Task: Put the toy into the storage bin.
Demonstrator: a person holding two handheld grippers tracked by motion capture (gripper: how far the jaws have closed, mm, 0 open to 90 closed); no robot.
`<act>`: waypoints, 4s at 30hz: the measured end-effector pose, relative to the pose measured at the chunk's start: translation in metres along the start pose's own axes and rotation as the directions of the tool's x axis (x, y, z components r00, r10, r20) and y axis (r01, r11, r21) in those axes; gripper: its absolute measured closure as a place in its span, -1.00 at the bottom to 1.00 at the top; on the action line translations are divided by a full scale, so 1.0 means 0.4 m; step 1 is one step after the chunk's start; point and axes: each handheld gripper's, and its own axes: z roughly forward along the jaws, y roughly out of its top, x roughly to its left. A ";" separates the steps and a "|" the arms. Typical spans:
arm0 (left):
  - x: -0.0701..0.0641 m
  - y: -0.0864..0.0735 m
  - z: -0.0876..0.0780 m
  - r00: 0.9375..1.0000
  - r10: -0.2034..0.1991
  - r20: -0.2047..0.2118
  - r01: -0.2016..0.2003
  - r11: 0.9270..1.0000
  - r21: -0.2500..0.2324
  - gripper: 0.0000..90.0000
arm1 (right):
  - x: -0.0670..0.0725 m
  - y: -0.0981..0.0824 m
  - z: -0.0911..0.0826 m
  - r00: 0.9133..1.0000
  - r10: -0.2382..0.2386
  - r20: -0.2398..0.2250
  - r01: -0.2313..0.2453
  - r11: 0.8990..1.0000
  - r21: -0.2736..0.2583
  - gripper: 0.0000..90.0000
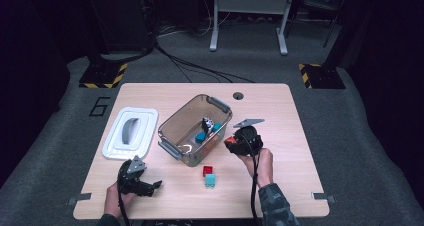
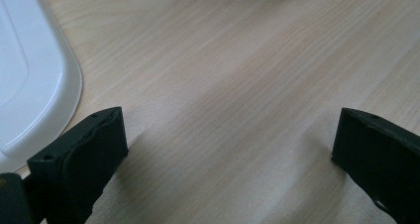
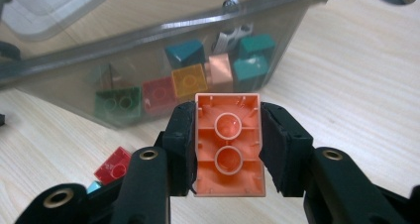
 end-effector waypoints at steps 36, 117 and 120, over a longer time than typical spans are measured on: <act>0.000 0.000 0.000 1.000 0.000 0.000 0.000 1.000 0.000 -0.99 | 0.110 0.232 -0.010 0.984 -0.174 -0.040 0.172 0.984 -0.038 0.31; 0.000 0.000 0.000 1.000 -0.001 0.000 0.001 1.000 0.000 -0.99 | 0.156 -0.111 0.078 0.997 -0.008 -0.079 0.014 0.997 0.078 -0.86; 0.000 0.000 0.000 1.000 -0.002 0.000 0.002 1.000 0.000 -0.99 | 0.170 -0.119 0.095 0.998 -0.020 -0.061 0.025 0.996 0.090 -0.83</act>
